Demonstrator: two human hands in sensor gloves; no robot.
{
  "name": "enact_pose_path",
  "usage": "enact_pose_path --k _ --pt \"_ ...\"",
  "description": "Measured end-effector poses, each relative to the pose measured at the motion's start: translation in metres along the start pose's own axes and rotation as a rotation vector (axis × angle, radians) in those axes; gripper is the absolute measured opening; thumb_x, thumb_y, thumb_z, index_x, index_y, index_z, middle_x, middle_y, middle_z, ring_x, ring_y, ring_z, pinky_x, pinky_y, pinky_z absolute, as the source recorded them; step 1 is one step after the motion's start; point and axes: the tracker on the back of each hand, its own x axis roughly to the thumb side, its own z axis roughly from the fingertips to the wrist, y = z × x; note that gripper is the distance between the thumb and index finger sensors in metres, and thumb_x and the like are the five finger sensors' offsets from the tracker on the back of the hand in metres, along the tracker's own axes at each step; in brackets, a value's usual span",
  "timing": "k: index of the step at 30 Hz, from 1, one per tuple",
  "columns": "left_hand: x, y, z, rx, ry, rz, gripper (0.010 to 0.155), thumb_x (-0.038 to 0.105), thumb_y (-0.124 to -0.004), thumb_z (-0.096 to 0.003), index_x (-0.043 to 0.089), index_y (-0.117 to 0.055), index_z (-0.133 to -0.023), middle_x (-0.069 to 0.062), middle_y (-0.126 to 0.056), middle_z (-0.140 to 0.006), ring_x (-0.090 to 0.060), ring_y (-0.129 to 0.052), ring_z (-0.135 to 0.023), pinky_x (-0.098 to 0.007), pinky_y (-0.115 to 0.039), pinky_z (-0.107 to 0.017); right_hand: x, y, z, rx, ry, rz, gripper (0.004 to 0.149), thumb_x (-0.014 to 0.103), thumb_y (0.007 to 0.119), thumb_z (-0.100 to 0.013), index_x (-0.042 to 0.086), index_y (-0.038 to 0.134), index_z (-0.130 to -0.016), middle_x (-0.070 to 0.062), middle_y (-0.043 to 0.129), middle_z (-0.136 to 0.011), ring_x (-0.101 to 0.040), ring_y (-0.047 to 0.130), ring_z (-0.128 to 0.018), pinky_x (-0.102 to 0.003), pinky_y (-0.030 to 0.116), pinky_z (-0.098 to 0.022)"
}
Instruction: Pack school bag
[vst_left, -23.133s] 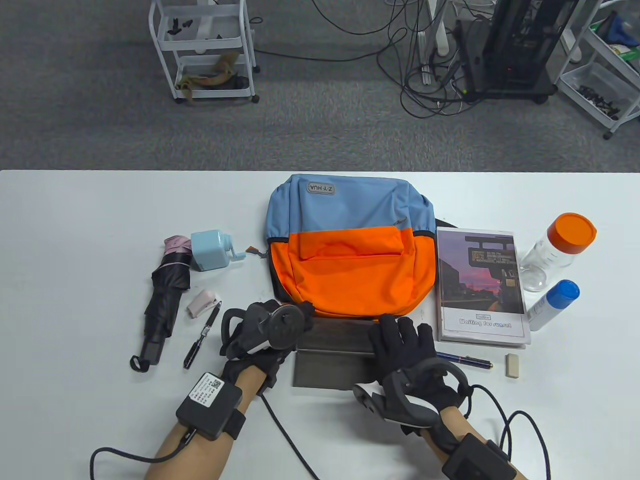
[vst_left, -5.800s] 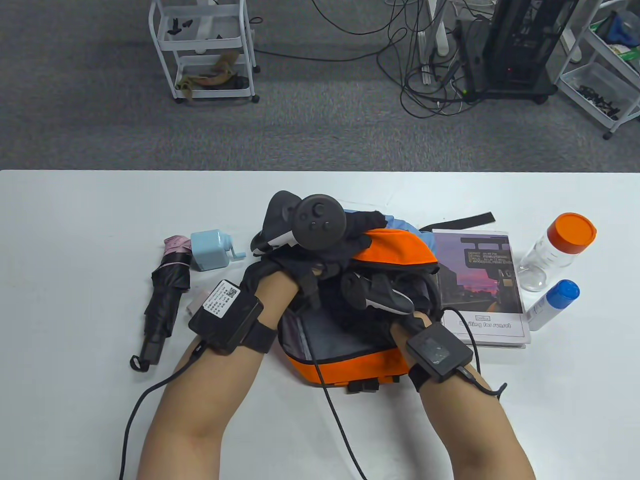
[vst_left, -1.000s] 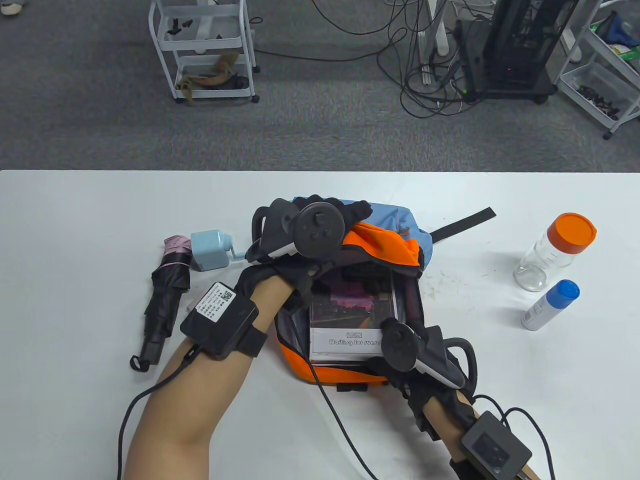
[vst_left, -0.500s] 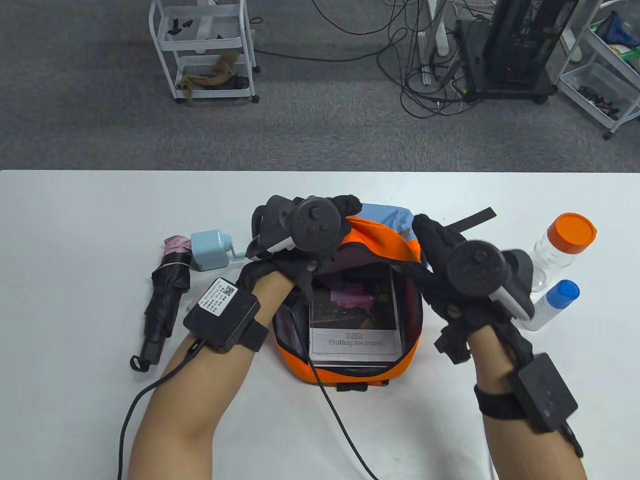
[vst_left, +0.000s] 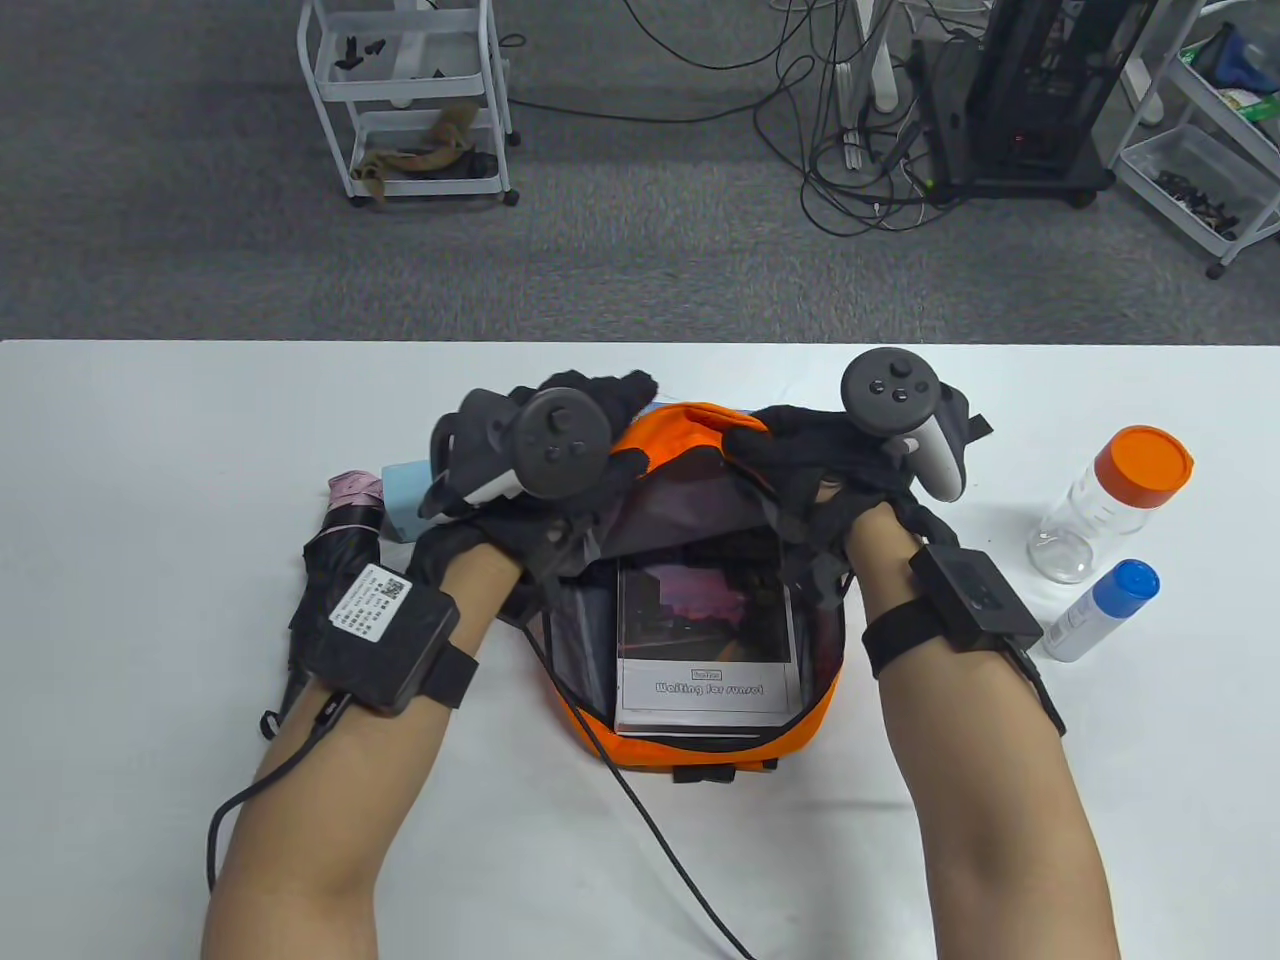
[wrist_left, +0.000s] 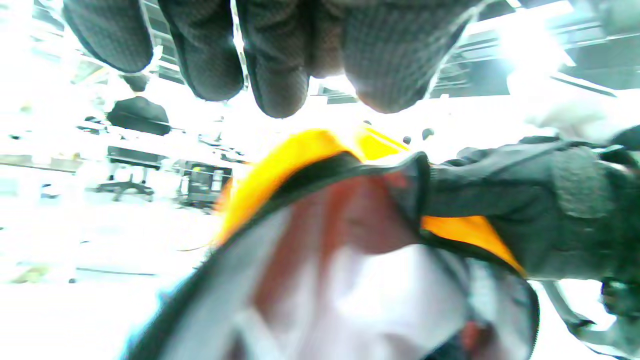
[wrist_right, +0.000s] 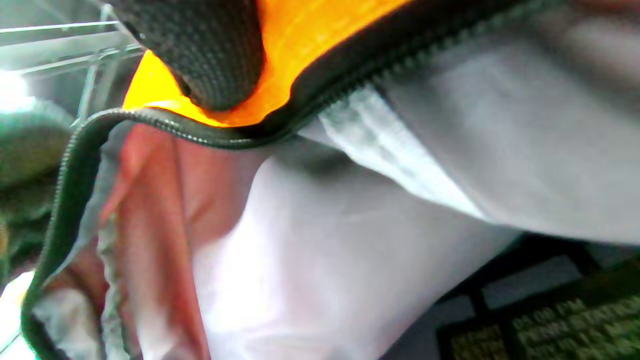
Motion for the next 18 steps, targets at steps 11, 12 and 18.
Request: enact_pose_path --k 11,12,18 --pt "-0.12 -0.047 -0.002 -0.337 0.497 -0.021 0.096 0.038 -0.084 -0.0595 0.015 -0.015 -0.122 -0.03 -0.023 -0.131 -0.064 -0.024 -0.116 -0.083 -0.037 -0.076 -0.014 -0.006 -0.01 -0.018 0.222 -0.161 0.049 0.035 0.077 -0.055 -0.003 0.091 -0.082 -0.017 0.111 -0.055 -0.048 0.107 -0.065 -0.084 0.071 -0.055" --pt "-0.127 -0.056 -0.002 -0.356 0.517 -0.023 0.097 0.037 -0.084 -0.0594 0.015 -0.014 -0.122 -0.031 -0.02 -0.13 -0.065 -0.022 -0.115 -0.083 -0.036 -0.076 -0.015 -0.006 -0.01 -0.022 0.225 -0.182 0.049 0.035 0.077 -0.055 -0.003 0.091 -0.083 -0.017 0.111 -0.057 -0.048 0.106 -0.066 -0.085 0.07 -0.055" --pt "-0.144 -0.091 -0.009 -0.446 0.588 -0.113 0.103 0.038 -0.088 -0.0577 0.016 -0.009 -0.12 -0.03 -0.01 -0.127 -0.066 -0.011 -0.113 -0.084 -0.033 -0.076 -0.011 -0.006 -0.01 -0.008 0.213 -0.161 0.049 0.035 0.077 -0.055 -0.002 0.09 -0.084 -0.017 0.11 -0.058 -0.049 0.105 -0.068 -0.086 0.068 -0.056"
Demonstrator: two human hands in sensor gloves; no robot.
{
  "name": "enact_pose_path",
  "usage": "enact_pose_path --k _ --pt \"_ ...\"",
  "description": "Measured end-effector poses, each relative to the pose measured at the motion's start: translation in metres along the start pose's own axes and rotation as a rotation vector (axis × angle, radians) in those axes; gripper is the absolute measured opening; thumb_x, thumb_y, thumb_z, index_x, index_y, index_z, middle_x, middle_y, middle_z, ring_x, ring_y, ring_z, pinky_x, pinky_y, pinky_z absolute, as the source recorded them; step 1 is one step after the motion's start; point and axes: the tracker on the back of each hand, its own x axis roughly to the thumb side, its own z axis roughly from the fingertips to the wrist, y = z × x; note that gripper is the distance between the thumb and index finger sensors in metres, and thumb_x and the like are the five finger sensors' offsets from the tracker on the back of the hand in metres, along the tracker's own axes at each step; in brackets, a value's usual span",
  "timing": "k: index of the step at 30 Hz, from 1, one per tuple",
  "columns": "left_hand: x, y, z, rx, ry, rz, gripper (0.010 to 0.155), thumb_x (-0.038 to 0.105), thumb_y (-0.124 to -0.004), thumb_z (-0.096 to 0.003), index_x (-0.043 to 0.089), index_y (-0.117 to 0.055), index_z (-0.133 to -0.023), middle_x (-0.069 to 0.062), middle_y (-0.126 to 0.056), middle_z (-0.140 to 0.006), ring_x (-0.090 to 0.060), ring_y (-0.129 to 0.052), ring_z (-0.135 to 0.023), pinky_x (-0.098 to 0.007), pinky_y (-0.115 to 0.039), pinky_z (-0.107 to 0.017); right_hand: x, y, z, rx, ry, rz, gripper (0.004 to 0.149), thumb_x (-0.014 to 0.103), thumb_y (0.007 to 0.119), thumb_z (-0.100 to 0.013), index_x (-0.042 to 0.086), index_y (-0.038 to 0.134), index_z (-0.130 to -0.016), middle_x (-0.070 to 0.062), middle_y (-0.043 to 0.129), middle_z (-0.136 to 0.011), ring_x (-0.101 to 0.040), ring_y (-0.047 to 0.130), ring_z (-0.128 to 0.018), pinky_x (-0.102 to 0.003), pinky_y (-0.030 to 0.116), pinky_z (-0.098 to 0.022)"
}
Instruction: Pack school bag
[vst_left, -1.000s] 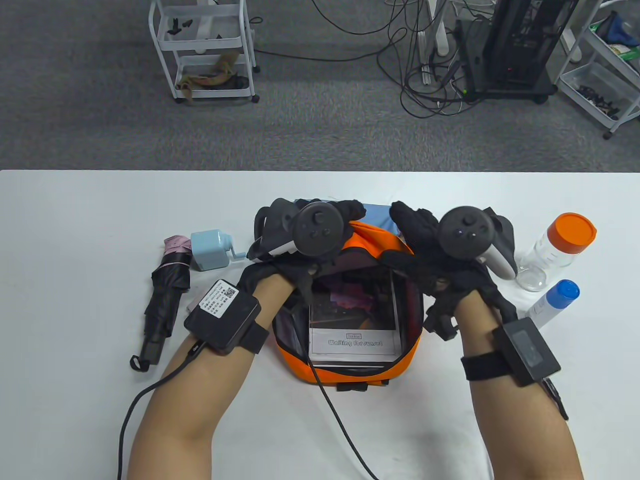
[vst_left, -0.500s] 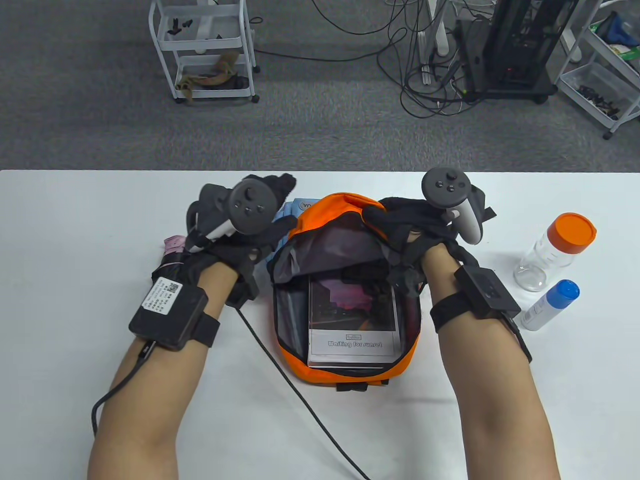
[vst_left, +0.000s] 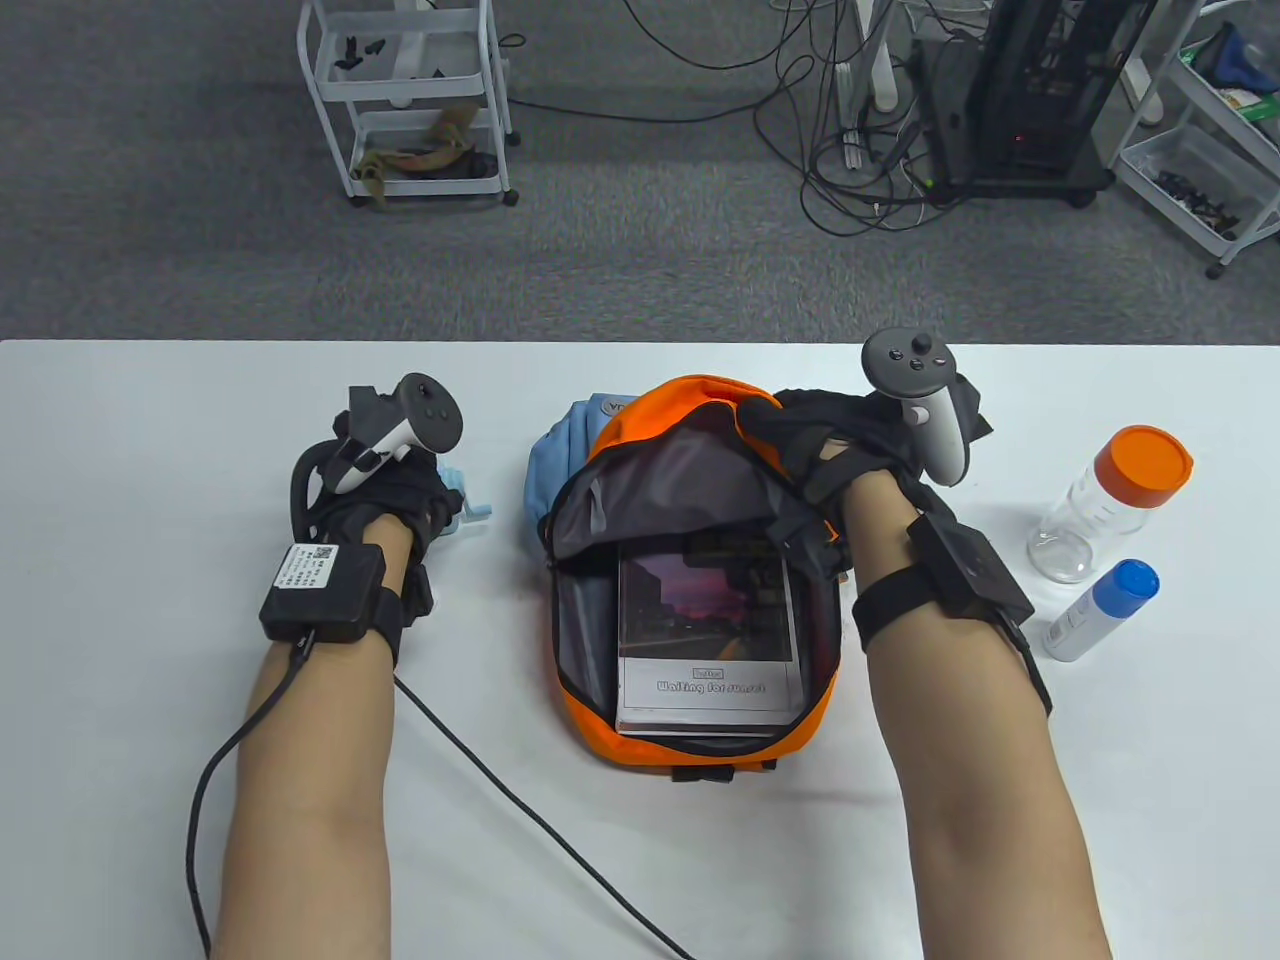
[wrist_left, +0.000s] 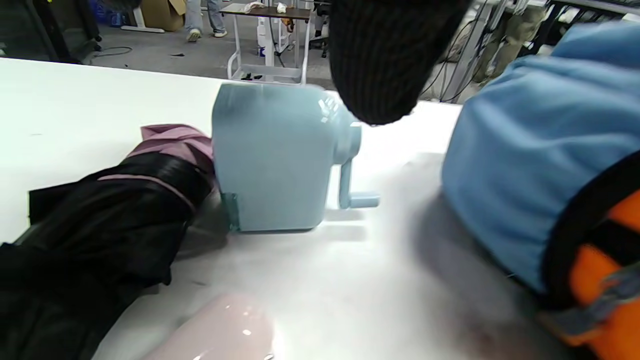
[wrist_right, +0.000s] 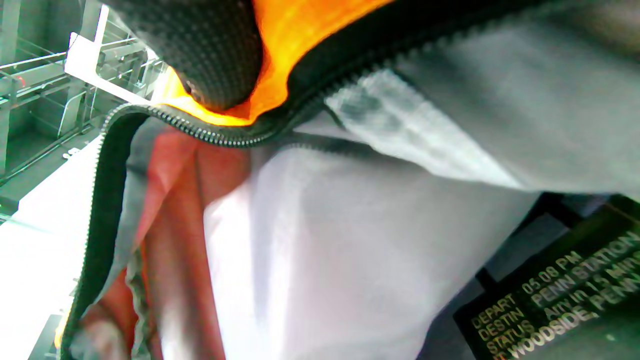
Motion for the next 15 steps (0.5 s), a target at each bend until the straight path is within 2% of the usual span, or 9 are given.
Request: enact_pose_path --k 4,6,7,8,9,11,15 --pt "0.007 -0.013 -0.012 -0.017 0.05 -0.087 0.101 0.036 -0.09 -0.0571 0.016 -0.013 -0.121 -0.029 -0.015 -0.128 -0.064 -0.018 -0.114 -0.083 -0.036 -0.077 0.001 0.002 0.0 -0.001 -0.011 0.003 0.049 0.035 0.076 -0.055 -0.002 0.09 -0.085 -0.017 0.11 -0.06 -0.049 0.104 -0.069 -0.087 0.067 -0.056" --pt "0.008 -0.018 -0.016 -0.013 0.071 -0.114 0.094 0.032 -0.09 -0.0573 0.016 -0.023 -0.122 -0.026 -0.027 -0.13 -0.061 -0.03 -0.117 -0.081 -0.044 -0.078 0.002 0.002 0.001 -0.004 -0.009 0.008 0.049 0.035 0.076 -0.055 -0.001 0.09 -0.085 -0.017 0.11 -0.06 -0.05 0.104 -0.069 -0.086 0.067 -0.056" --pt "0.008 -0.023 -0.018 -0.022 0.068 -0.134 0.091 0.032 -0.09 -0.0567 0.017 -0.028 -0.122 -0.025 -0.034 -0.13 -0.058 -0.042 -0.117 -0.077 -0.052 -0.078 0.003 0.001 0.001 -0.006 -0.009 0.007 0.049 0.035 0.076 -0.055 -0.002 0.09 -0.085 -0.017 0.11 -0.06 -0.05 0.104 -0.069 -0.086 0.067 -0.056" --pt "0.009 -0.026 -0.019 -0.047 0.062 -0.147 0.093 0.032 -0.09 -0.057 0.018 -0.025 -0.122 -0.024 -0.029 -0.13 -0.058 -0.04 -0.117 -0.075 -0.054 -0.078 0.003 0.001 0.001 -0.005 -0.01 0.006 0.049 0.035 0.076 -0.055 -0.001 0.09 -0.085 -0.018 0.11 -0.06 -0.05 0.104 -0.069 -0.086 0.066 -0.056" --pt "0.01 -0.026 -0.018 -0.008 0.075 -0.186 0.092 0.032 -0.09 -0.0571 0.019 -0.026 -0.122 -0.023 -0.033 -0.132 -0.058 -0.043 -0.117 -0.074 -0.054 -0.079 0.003 0.001 0.001 -0.004 -0.01 0.007 0.049 0.035 0.076 -0.055 -0.001 0.09 -0.085 -0.018 0.11 -0.06 -0.05 0.104 -0.07 -0.086 0.066 -0.056" --pt "0.011 -0.026 -0.016 0.072 0.075 -0.236 0.082 0.033 -0.089 -0.0573 0.02 -0.039 -0.122 -0.02 -0.052 -0.129 -0.054 -0.058 -0.115 -0.07 -0.059 -0.079 0.002 0.002 0.002 -0.003 -0.012 0.006 0.049 0.035 0.076 -0.055 -0.001 0.089 -0.085 -0.018 0.11 -0.061 -0.05 0.103 -0.07 -0.087 0.066 -0.056" --pt "0.015 -0.03 -0.016 0.077 0.053 -0.265 0.084 0.041 -0.091 -0.0546 0.019 -0.041 -0.119 -0.02 -0.053 -0.128 -0.055 -0.061 -0.113 -0.069 -0.064 -0.076 0.002 0.005 0.003 -0.007 -0.011 0.012 0.049 0.035 0.076 -0.055 -0.001 0.09 -0.085 -0.018 0.11 -0.061 -0.05 0.103 -0.07 -0.087 0.065 -0.056"
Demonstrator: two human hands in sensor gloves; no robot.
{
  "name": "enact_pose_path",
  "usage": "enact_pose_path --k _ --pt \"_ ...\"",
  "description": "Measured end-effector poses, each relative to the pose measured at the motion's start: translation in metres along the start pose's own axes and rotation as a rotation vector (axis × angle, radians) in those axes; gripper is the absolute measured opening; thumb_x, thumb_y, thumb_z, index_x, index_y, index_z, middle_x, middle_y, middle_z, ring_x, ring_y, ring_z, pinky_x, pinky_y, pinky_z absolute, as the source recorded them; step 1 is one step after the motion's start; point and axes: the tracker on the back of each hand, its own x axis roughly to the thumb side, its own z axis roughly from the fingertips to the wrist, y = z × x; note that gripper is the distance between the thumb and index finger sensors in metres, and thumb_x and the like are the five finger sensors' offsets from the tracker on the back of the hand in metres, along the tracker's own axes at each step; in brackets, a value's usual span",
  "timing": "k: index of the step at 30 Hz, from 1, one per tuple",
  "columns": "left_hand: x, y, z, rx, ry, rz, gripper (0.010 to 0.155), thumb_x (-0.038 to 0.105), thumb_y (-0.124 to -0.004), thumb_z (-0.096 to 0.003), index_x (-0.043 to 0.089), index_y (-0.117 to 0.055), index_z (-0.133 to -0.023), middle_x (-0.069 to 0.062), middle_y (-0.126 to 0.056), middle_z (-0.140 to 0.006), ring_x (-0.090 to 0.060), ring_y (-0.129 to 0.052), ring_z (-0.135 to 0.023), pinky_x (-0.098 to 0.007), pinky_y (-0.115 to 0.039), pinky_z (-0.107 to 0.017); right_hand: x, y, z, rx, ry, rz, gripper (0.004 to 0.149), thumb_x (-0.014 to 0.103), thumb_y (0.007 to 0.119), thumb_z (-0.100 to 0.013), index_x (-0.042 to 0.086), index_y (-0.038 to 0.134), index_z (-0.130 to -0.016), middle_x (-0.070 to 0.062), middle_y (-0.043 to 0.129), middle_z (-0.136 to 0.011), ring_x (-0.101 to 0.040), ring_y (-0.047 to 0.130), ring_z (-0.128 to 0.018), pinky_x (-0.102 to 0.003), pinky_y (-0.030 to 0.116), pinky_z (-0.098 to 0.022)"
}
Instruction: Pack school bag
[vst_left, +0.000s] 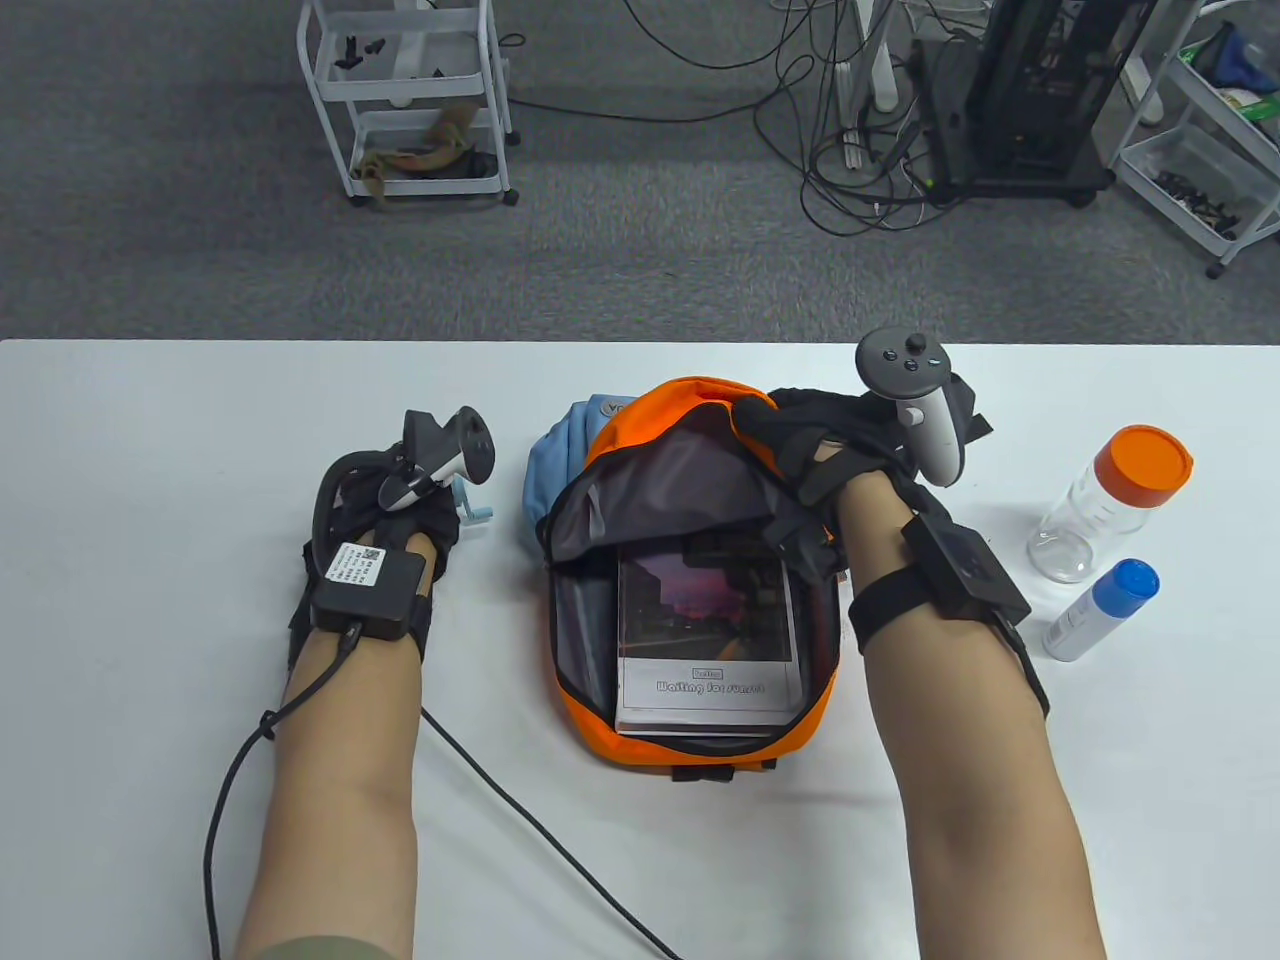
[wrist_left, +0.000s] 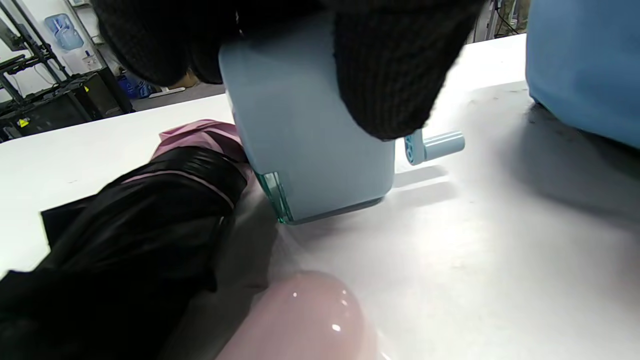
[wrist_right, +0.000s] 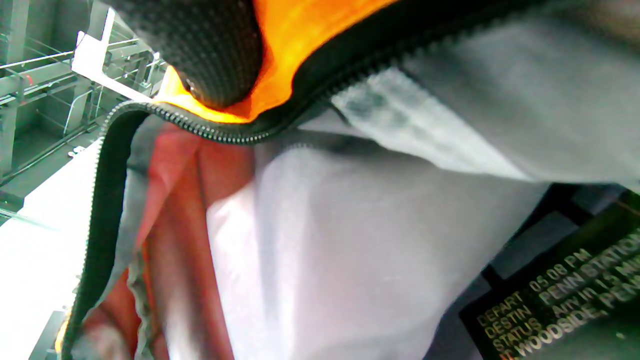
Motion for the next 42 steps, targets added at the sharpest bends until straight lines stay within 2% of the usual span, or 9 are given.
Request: enact_pose_path --k 6,9,12,19,22,26,32,37,42 --pt "0.001 0.002 0.013 0.023 -0.079 -0.047 0.087 0.045 -0.096 -0.0496 0.017 -0.047 -0.115 -0.018 -0.063 -0.122 -0.051 -0.073 -0.107 -0.067 -0.069 -0.074 0.001 -0.001 0.003 0.003 -0.012 0.002 0.049 0.035 0.076 -0.055 -0.001 0.089 -0.085 -0.018 0.109 -0.062 -0.05 0.103 -0.071 -0.086 0.065 -0.057" --pt "-0.004 0.01 0.033 0.068 -0.153 -0.03 0.086 0.048 -0.097 -0.0489 0.016 -0.049 -0.114 -0.019 -0.067 -0.119 -0.051 -0.077 -0.105 -0.066 -0.072 -0.073 0.0 -0.003 0.003 0.004 -0.018 0.003 0.049 0.035 0.076 -0.055 -0.001 0.089 -0.085 -0.018 0.109 -0.062 -0.05 0.103 -0.071 -0.086 0.065 -0.057" --pt "-0.008 0.022 0.062 0.135 -0.261 -0.01 0.087 0.05 -0.098 -0.0475 0.015 -0.053 -0.112 -0.019 -0.071 -0.116 -0.05 -0.081 -0.101 -0.063 -0.078 -0.068 -0.001 -0.002 0.004 0.005 -0.017 -0.003 0.049 0.035 0.076 -0.055 -0.001 0.089 -0.085 -0.018 0.109 -0.062 -0.051 0.103 -0.071 -0.087 0.065 -0.056" --pt "0.002 0.041 0.157 0.25 -0.53 -0.065 0.087 0.054 -0.099 -0.0464 0.014 -0.057 -0.111 -0.02 -0.075 -0.112 -0.047 -0.086 -0.099 -0.057 -0.086 -0.066 -0.005 -0.002 0.006 0.011 -0.026 -0.024 0.049 0.035 0.076 -0.055 -0.001 0.089 -0.085 -0.018 0.109 -0.062 -0.05 0.103 -0.071 -0.086 0.064 -0.057" --pt "0.017 0.044 0.18 0.287 -0.607 -0.069 0.087 0.054 -0.1 -0.046 0.013 -0.058 -0.11 -0.021 -0.076 -0.111 -0.047 -0.088 -0.099 -0.054 -0.09 -0.065 -0.006 -0.002 0.008 0.006 -0.025 -0.029 0.049 0.035 0.077 -0.055 -0.002 0.089 -0.085 -0.018 0.109 -0.062 -0.051 0.102 -0.071 -0.086 0.063 -0.058" --pt "0.046 0.037 0.186 0.269 -0.669 -0.06 0.087 0.054 -0.1 -0.0457 0.012 -0.059 -0.11 -0.021 -0.079 -0.111 -0.046 -0.093 -0.097 -0.05 -0.093 -0.063 -0.004 0.001 0.012 0.007 -0.032 -0.014 0.049 0.034 0.077 -0.055 -0.001 0.089 -0.086 -0.018 0.109 -0.063 -0.051 0.102 -0.072 -0.086 0.062 -0.058" --pt "0.081 0.018 0.172 0.279 -0.632 -0.148 0.087 0.053 -0.1 -0.0455 0.012 -0.06 -0.11 -0.02 -0.079 -0.108 -0.046 -0.095 -0.096 -0.049 -0.096 -0.06 -0.007 0.001 0.017 0.009 -0.04 -0.002 0.049 0.034 0.077 -0.055 -0.001 0.089 -0.086 -0.019 0.109 -0.063 -0.051 0.101 -0.073 -0.085 0.061 -0.06" --pt "0.094 0.009 0.169 0.327 -0.585 -0.203 0.087 0.055 -0.1 -0.045 0.012 -0.061 -0.109 -0.02 -0.081 -0.107 -0.045 -0.097 -0.094 -0.047 -0.097 -0.058 -0.008 0.004 0.018 0.013 -0.044 0.006 0.049 0.034 0.077 -0.055 -0.002 0.089 -0.086 -0.019 0.109 -0.063 -0.051 0.101 -0.073 -0.084 0.061 -0.06" --pt "0.096 0.003 0.168 0.369 -0.568 -0.114 0.086 0.055 -0.102 -0.0435 0.012 -0.064 -0.108 -0.02 -0.085 -0.104 -0.045 -0.1 -0.091 -0.045 -0.1 -0.055 -0.01 0.007 0.019 0.017 -0.046 0.012 0.049 0.034 0.077 -0.055 -0.002 0.089 -0.086 -0.019 0.109 -0.063 -0.051 0.101 -0.073 -0.084 0.06 -0.06"
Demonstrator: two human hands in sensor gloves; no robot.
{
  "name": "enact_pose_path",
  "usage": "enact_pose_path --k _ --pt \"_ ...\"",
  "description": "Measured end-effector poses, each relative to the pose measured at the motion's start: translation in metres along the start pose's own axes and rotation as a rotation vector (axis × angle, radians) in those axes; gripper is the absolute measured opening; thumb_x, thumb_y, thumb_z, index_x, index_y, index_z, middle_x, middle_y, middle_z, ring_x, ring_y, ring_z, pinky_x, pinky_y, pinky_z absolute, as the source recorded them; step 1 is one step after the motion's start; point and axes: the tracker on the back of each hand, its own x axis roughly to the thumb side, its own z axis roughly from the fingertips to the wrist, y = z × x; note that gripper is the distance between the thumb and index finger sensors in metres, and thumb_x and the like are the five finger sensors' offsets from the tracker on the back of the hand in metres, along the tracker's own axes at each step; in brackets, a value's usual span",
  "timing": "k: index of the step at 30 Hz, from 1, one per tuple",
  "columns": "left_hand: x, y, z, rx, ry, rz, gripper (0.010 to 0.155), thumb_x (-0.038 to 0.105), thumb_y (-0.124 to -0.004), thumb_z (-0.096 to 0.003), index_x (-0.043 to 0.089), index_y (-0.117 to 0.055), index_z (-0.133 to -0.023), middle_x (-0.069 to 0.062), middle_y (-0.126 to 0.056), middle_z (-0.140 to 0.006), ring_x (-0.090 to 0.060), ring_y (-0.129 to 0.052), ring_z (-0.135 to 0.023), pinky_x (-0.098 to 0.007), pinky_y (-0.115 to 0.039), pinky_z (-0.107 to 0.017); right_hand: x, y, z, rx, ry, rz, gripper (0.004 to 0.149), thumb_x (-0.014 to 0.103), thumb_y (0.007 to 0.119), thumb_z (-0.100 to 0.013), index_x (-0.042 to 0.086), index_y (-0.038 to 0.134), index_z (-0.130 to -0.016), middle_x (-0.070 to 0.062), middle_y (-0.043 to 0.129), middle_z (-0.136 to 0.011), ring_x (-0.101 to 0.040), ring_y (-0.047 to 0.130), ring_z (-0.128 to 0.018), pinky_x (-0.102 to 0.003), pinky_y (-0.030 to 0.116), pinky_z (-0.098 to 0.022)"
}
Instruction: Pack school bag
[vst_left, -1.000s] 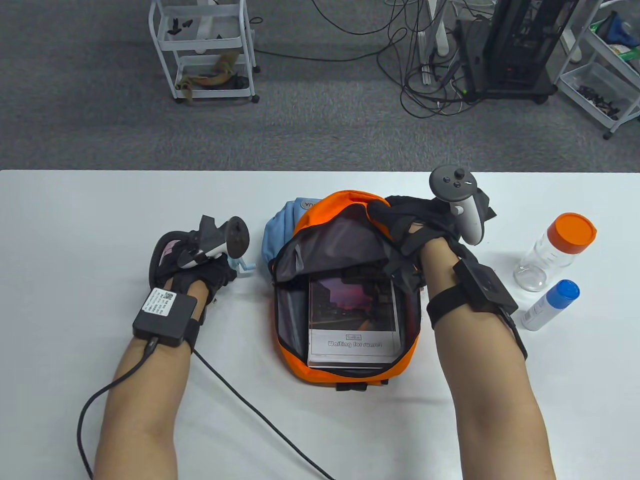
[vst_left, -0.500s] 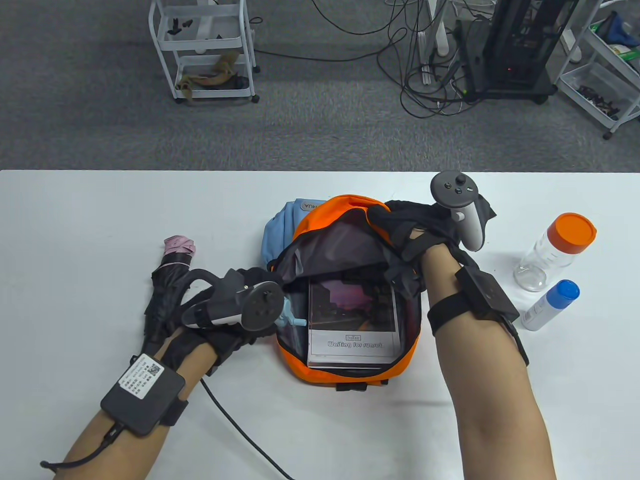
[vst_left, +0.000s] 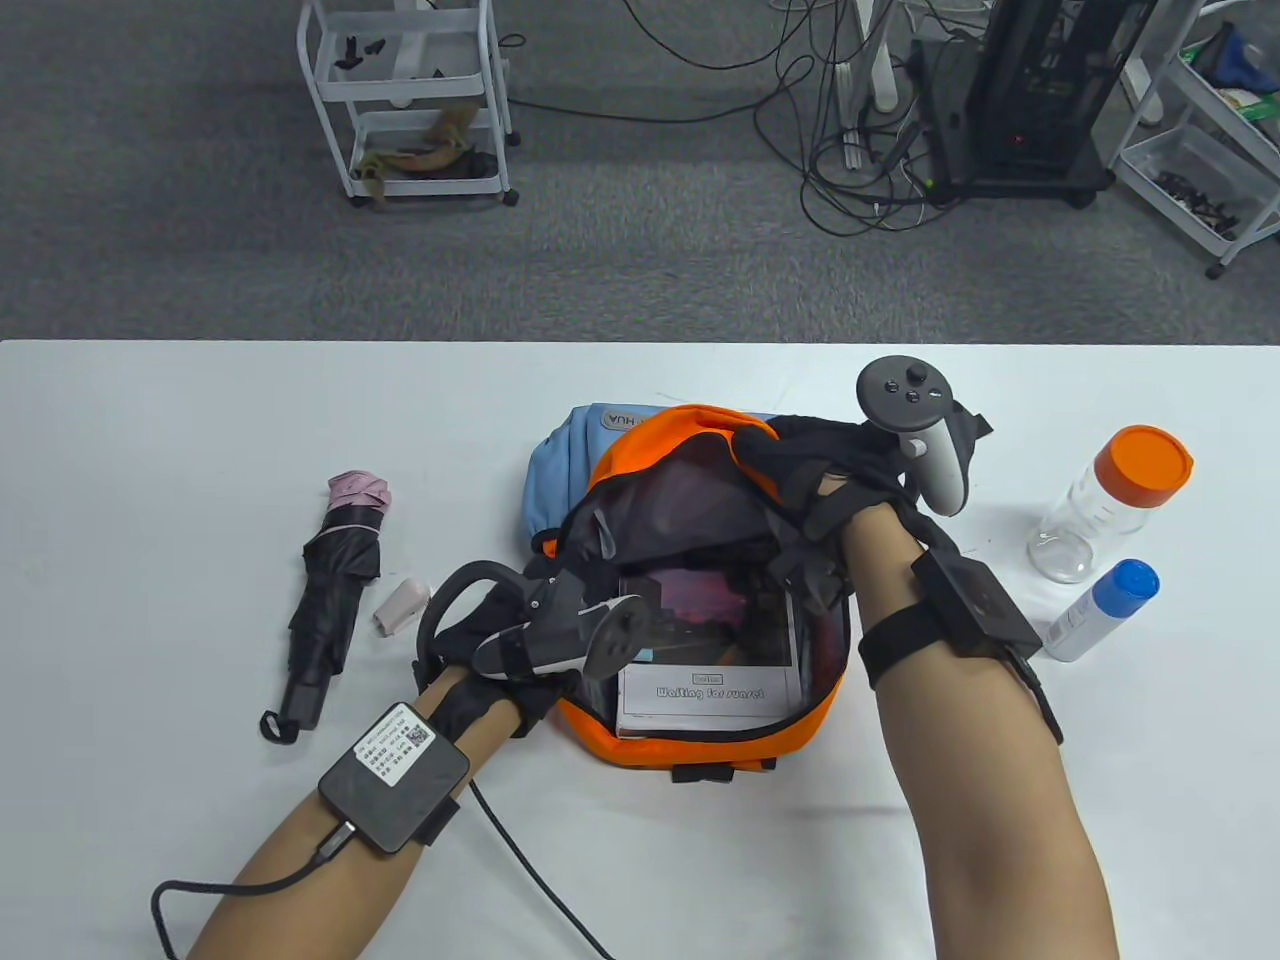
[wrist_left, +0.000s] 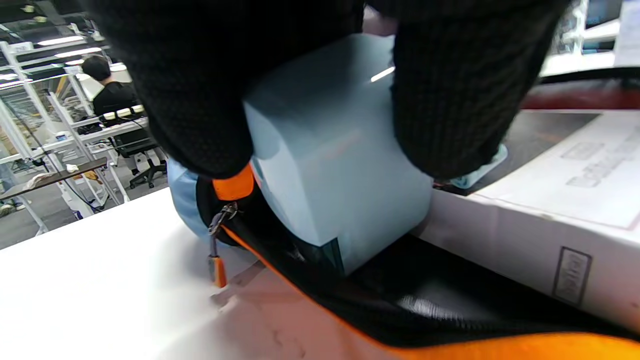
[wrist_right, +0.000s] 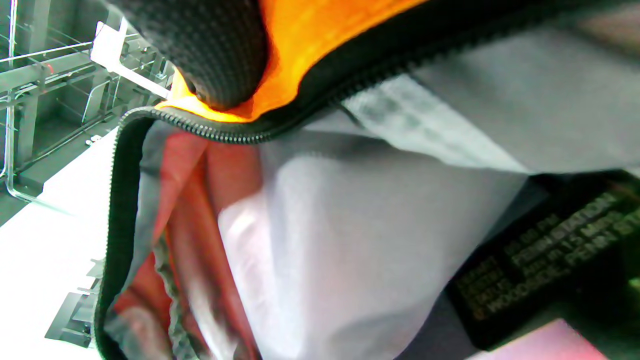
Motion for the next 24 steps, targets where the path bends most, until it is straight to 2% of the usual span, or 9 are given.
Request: enact_pose_path --k 3,6,9,11,16,18,21,23,24 --pt "0.005 -0.005 0.003 0.075 0.024 -0.035 0.086 0.056 -0.102 -0.0423 0.011 -0.065 -0.106 -0.021 -0.088 -0.103 -0.045 -0.103 -0.088 -0.044 -0.102 -0.053 0.0 0.001 0.001 0.002 0.0 -0.014 0.049 0.034 0.077 -0.055 -0.002 0.089 -0.086 -0.019 0.109 -0.063 -0.051 0.1 -0.074 -0.084 0.06 -0.06" --pt "0.013 -0.016 0.006 0.079 0.028 -0.079 0.087 0.056 -0.102 -0.0422 0.01 -0.064 -0.105 -0.021 -0.087 -0.104 -0.045 -0.102 -0.09 -0.045 -0.101 -0.055 -0.001 0.004 0.002 0.021 -0.004 0.003 0.049 0.034 0.077 -0.055 -0.001 0.089 -0.086 -0.019 0.109 -0.064 -0.051 0.1 -0.074 -0.084 0.059 -0.061" --pt "0.028 -0.041 0.011 0.115 -0.014 -0.275 0.088 0.056 -0.104 -0.0408 0.011 -0.06 -0.102 -0.019 -0.085 -0.106 -0.043 -0.1 -0.093 -0.046 -0.1 -0.056 -0.001 0.009 0.003 0.044 -0.012 0.051 0.049 0.034 0.077 -0.055 -0.002 0.089 -0.086 -0.02 0.108 -0.065 -0.051 0.099 -0.076 -0.083 0.058 -0.062" --pt "0.033 -0.048 0.017 0.167 -0.012 -0.338 0.088 0.057 -0.104 -0.041 0.012 -0.058 -0.101 -0.02 -0.083 -0.107 -0.042 -0.099 -0.094 -0.046 -0.1 -0.056 -0.003 0.01 0.005 0.03 -0.014 0.059 0.049 0.034 0.077 -0.055 -0.001 0.089 -0.086 -0.019 0.109 -0.065 -0.051 0.1 -0.075 -0.083 0.059 -0.062" --pt "0.028 -0.046 0.017 0.185 0.091 -0.237 0.086 0.067 -0.092 -0.0401 0.012 -0.063 -0.1 -0.016 -0.088 -0.103 -0.039 -0.105 -0.087 -0.041 -0.102 -0.052 -0.006 0.014 0.005 0.053 -0.008 0.052 0.049 0.034 0.077 -0.055 -0.001 0.088 -0.087 -0.02 0.108 -0.066 -0.051 0.099 -0.076 -0.082 0.058 -0.062" --pt "0.029 -0.047 0.015 0.171 0.127 -0.212 0.086 0.066 -0.092 -0.0402 0.012 -0.064 -0.1 -0.017 -0.088 -0.103 -0.039 -0.105 -0.086 -0.041 -0.103 -0.051 -0.005 0.017 0.006 0.054 -0.014 0.059 0.049 0.034 0.077 -0.055 -0.001 0.088 -0.087 -0.02 0.108 -0.066 -0.051 0.099 -0.076 -0.082 0.058 -0.062" --pt "0.038 -0.051 0.017 0.191 0.127 -0.259 0.081 0.065 -0.089 -0.0419 0.014 -0.065 -0.101 -0.019 -0.088 -0.103 -0.041 -0.104 -0.087 -0.042 -0.103 -0.051 -0.004 0.017 0.008 0.05 -0.022 0.078 0.049 0.034 0.077 -0.055 -0.001 0.088 -0.087 -0.019 0.108 -0.066 -0.051 0.099 -0.076 -0.082 0.058 -0.062" --pt "0.044 -0.053 0.021 0.206 0.08 -0.301 0.075 0.062 -0.09 -0.0414 0.018 -0.069 -0.098 -0.02 -0.09 -0.102 -0.042 -0.104 -0.087 -0.043 -0.104 -0.049 -0.005 0.015 0.009 0.051 -0.023 0.074 0.049 0.034 0.077 -0.055 -0.001 0.088 -0.087 -0.02 0.108 -0.066 -0.051 0.099 -0.076 -0.082 0.058 -0.062" --pt "0.046 -0.055 0.022 0.204 0.042 -0.286 0.06 0.056 -0.092 -0.0436 0.021 -0.078 -0.09 -0.019 -0.092 -0.102 -0.042 -0.105 -0.086 -0.045 -0.105 -0.049 -0.006 0.014 0.01 0.05 -0.023 0.073 0.049 0.034 0.077 -0.055 -0.001 0.088 -0.087 -0.02 0.108 -0.067 -0.051 0.099 -0.076 -0.082 0.058 -0.063"
